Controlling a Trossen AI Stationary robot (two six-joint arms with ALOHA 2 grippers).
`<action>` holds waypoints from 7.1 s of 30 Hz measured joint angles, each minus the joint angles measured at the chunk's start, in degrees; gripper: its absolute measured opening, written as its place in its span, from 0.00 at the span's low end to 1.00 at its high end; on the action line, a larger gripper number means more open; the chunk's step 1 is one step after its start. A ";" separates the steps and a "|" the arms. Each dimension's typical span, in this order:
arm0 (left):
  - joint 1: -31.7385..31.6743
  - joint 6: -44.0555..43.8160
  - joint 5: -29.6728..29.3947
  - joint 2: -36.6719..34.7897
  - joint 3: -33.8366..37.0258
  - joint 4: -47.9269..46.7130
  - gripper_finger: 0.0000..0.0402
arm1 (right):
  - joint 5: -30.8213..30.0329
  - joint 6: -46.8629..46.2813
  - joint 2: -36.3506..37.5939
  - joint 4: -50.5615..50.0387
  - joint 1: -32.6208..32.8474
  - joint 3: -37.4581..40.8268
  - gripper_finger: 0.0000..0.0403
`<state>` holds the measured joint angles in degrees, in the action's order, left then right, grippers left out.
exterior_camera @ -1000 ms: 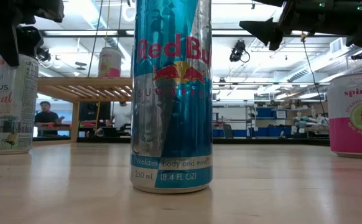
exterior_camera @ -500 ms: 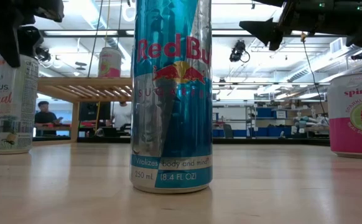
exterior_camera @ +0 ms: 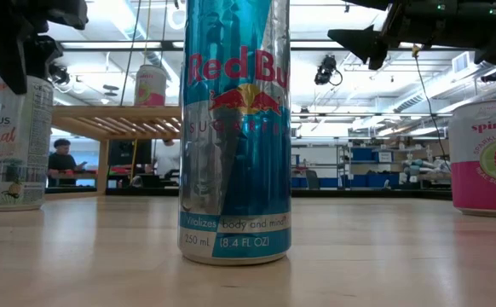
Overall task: Place canned beverage on shelf
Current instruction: Put the top white yellow soda can on the shelf, then adjust the white pink soda can on the shelf
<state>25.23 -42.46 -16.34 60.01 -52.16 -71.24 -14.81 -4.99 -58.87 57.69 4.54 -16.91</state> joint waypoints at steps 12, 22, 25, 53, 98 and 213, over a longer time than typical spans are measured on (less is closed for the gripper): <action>-4.76 5.69 0.34 -0.01 -4.73 -2.33 0.64 | 0.00 0.01 0.00 -0.02 0.00 0.00 0.99; -11.45 7.29 0.68 -0.05 -17.72 -13.92 0.65 | 0.00 0.02 0.00 -0.90 0.00 0.00 0.99; -14.12 7.63 1.11 -0.06 -22.34 -16.79 0.64 | 0.00 0.02 0.00 -0.87 0.00 0.00 0.99; -55.06 41.71 1.60 8.09 -47.69 -18.73 0.66 | 0.00 0.08 0.00 -1.17 -0.01 0.00 0.99; -81.08 55.18 8.66 19.54 -52.54 -19.06 0.66 | -0.02 0.02 -0.02 -2.16 -0.02 -0.02 0.99; -64.46 44.88 15.58 9.73 -72.28 -16.96 0.77 | 39.87 10.60 -40.80 -9.44 -39.33 -45.15 0.99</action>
<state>-39.22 2.42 -0.75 69.73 -124.44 -88.20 25.06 5.61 -99.67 48.25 -34.79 -62.05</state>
